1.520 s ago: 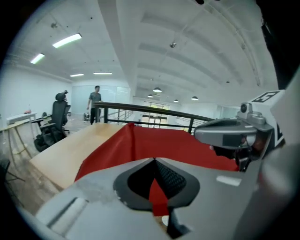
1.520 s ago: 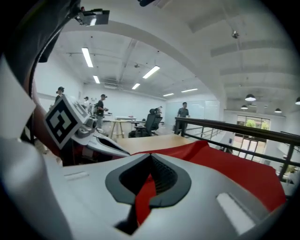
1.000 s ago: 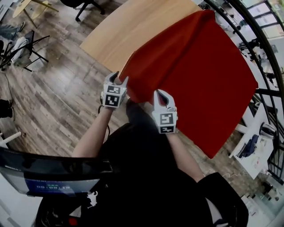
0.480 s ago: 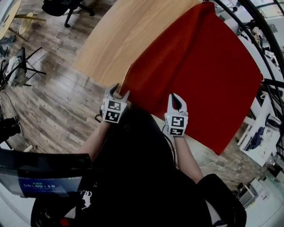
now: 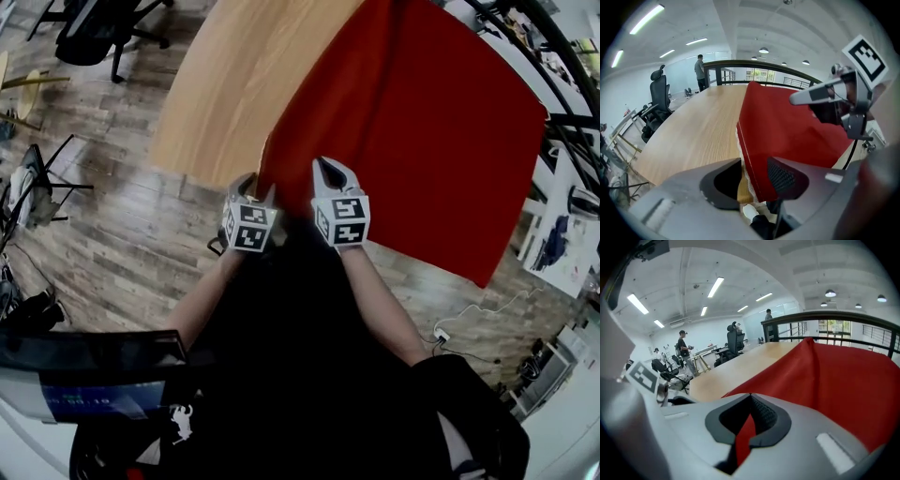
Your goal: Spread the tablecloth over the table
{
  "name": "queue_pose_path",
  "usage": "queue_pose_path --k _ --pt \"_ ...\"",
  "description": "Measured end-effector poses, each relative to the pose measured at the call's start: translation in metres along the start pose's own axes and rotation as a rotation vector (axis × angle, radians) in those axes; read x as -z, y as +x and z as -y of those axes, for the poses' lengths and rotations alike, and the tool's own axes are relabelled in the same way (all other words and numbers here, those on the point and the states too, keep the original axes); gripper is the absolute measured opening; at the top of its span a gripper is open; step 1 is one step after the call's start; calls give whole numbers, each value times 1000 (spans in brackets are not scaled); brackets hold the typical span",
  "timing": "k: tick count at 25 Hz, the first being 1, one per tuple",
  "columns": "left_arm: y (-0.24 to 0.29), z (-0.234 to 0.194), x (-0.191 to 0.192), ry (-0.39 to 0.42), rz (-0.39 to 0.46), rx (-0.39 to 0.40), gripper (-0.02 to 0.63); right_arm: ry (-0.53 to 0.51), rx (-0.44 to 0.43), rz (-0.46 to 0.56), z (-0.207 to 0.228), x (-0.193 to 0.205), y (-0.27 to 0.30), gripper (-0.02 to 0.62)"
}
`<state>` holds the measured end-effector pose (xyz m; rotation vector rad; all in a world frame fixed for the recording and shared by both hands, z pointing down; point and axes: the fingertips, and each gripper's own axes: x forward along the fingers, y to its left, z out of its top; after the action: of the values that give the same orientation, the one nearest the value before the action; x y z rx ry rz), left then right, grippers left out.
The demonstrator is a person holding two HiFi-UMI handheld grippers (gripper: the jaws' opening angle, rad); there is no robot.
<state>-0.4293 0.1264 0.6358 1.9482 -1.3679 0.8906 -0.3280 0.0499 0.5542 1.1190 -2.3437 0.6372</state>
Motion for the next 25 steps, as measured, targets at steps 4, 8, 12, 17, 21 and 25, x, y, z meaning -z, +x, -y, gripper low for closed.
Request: queue_pose_path --k 4,8,12,17,21,25 --pt "4 -3 -8 22 -22 38 15 -38 35 74 0 -45 6 9" --pt "-12 -36 -32 -20 42 40 14 -78 14 39 -5 -40 10 9" --pt "-36 -95 -60 -81 92 -45 14 -87 20 55 -3 -40 11 9" --pt "-42 -161 -68 -95 80 -164 14 -102 -25 20 2 -29 24 9" --pt "-49 -209 -72 -57 74 -254 14 -119 -59 -1 -1 -19 39 9" --pt "-50 -239 -78 -29 49 -273 18 -138 -81 -70 -7 1 51 9"
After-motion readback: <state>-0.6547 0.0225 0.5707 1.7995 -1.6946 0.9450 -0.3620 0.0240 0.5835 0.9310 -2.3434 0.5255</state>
